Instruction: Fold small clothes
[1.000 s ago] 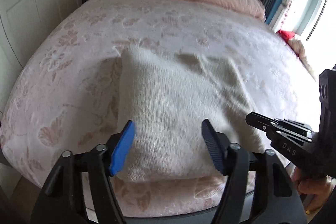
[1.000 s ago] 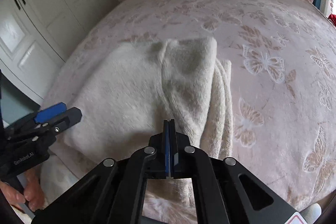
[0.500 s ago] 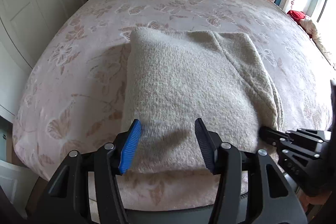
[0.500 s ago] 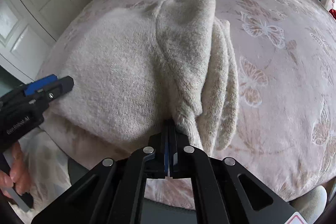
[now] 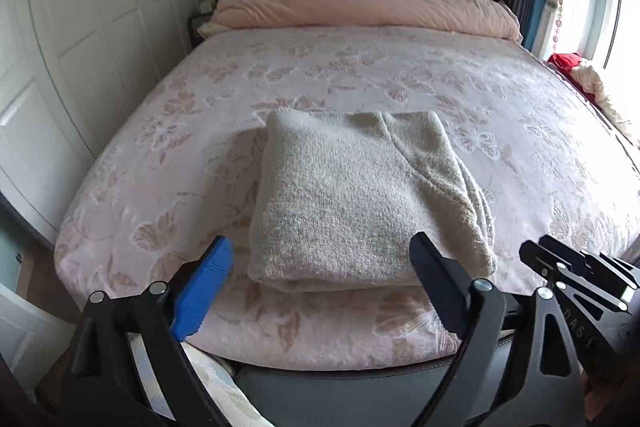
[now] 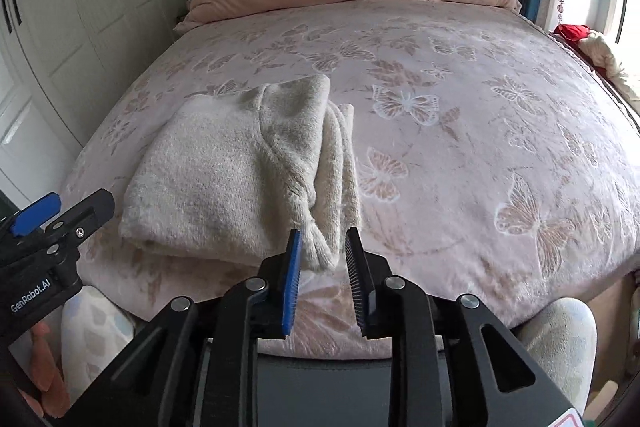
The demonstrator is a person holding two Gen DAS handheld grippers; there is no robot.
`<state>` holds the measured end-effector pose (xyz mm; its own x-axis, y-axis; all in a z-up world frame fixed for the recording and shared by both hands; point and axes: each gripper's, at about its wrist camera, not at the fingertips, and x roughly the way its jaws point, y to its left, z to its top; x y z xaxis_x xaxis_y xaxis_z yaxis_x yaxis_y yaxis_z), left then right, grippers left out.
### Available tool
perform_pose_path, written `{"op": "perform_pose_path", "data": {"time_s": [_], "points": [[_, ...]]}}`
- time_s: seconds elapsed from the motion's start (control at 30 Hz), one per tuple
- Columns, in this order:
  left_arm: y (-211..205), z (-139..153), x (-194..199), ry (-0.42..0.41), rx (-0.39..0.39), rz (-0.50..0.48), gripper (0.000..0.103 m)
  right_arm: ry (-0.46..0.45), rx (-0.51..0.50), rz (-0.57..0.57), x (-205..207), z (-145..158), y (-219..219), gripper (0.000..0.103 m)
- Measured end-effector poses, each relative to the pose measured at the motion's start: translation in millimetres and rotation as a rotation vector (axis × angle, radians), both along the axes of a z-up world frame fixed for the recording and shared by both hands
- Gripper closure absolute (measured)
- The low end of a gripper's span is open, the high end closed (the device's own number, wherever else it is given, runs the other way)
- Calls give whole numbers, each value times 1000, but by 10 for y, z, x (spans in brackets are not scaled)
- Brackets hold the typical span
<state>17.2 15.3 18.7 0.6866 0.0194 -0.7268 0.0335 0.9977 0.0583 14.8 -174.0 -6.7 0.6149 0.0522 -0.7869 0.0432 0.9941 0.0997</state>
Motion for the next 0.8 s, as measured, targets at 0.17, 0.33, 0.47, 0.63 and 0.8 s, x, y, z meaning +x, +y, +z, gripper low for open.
{"op": "perform_pose_path", "data": {"time_s": [0.17,0.33,0.47,0.63,0.8], "points": [[-107,-46,-210,2,15,-14,15,-24,-21,-4,-235,19,13,66],[-200,-74,-383,-18,42,-1,14,-54,-45,9,-395,40,31,62],[-239,-80,-443,-13,35,-4,14,-51,-34,6,-439,46,11,61],[-282,-78,-470,-27,48,-1,14,-54,-29,-3,-455,56,11,60],[-287,-112,-468,-23,59,22,14,-55,-42,6,-478,54,87,58]]}}
